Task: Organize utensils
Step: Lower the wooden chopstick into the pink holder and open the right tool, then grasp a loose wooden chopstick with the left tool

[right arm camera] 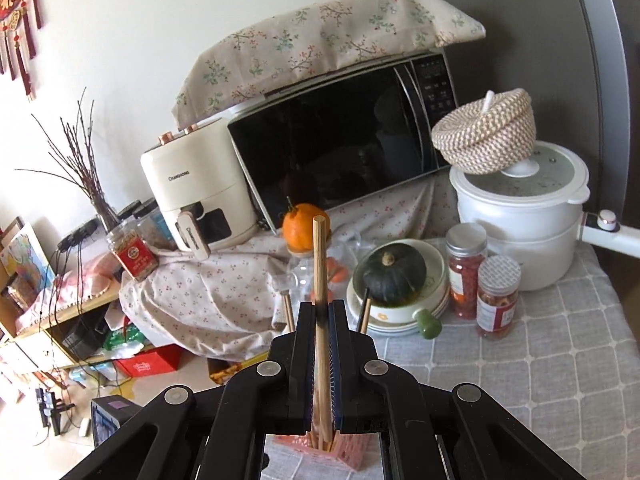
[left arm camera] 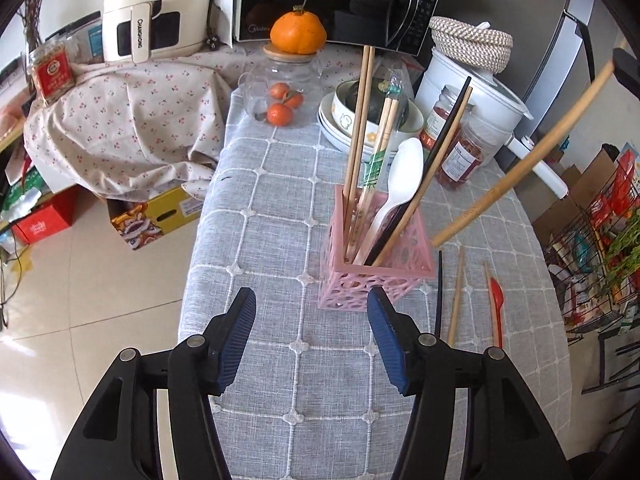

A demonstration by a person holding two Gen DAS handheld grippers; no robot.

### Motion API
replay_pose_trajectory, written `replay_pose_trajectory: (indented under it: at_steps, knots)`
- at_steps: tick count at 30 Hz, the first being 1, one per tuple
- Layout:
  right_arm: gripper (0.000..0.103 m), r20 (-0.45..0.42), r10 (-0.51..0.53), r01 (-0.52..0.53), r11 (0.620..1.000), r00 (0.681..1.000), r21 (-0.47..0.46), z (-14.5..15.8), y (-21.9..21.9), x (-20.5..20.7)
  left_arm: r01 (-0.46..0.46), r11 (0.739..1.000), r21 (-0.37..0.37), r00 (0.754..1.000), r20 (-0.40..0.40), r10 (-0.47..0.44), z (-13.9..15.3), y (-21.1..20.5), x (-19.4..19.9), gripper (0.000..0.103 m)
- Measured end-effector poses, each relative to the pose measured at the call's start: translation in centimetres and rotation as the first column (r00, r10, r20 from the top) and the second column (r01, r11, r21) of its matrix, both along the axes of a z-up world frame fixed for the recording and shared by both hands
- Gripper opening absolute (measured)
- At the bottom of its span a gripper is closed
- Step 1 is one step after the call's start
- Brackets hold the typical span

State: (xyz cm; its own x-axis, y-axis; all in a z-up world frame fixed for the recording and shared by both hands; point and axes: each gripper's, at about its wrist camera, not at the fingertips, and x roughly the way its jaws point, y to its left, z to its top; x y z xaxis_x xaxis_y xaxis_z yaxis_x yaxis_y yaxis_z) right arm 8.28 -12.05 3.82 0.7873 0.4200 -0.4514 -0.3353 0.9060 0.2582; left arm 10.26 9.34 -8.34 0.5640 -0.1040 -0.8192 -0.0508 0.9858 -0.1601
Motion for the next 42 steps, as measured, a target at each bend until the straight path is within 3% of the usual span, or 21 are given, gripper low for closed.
replay_pose_trajectory:
  at_steps: [11, 16, 21, 28, 42]
  knots:
    - [0.005, -0.094, -0.039, 0.028, 0.994, 0.995, -0.109, -4.6, 3.1, 3.0, 0.011, 1.000, -0.002, 1.000, -0.002, -0.011, 0.2, 0.0, 0.1, 0.062]
    - [0.008, -0.153, -0.021, 0.011, 0.998, 0.988, -0.070, -4.9, 2.9, 3.2, 0.026, 1.000, -0.012, 1.000, 0.013, -0.026, 0.5, -0.3, -0.1, 0.068]
    - [0.039, -0.142, -0.033, 0.024, 0.998, 0.989, -0.062, -4.2, 1.0, 2.0, 0.048, 0.999, 0.006, 0.999, 0.025, -0.048, 0.8, -1.3, -0.3, 0.073]
    - [0.052, -0.171, -0.081, 0.066, 0.994, 0.982, -0.092, -5.3, -3.4, 0.5, 0.087, 0.996, 0.033, 0.996, 0.019, -0.088, 0.6, -3.1, -0.6, 0.075]
    - [0.069, -0.294, -0.144, 0.114, 0.987, 0.945, -0.116, -11.1, -10.4, -0.6, 0.182, 0.981, 0.070, 0.983, -0.031, -0.180, -0.9, -8.6, -0.5, 0.075]
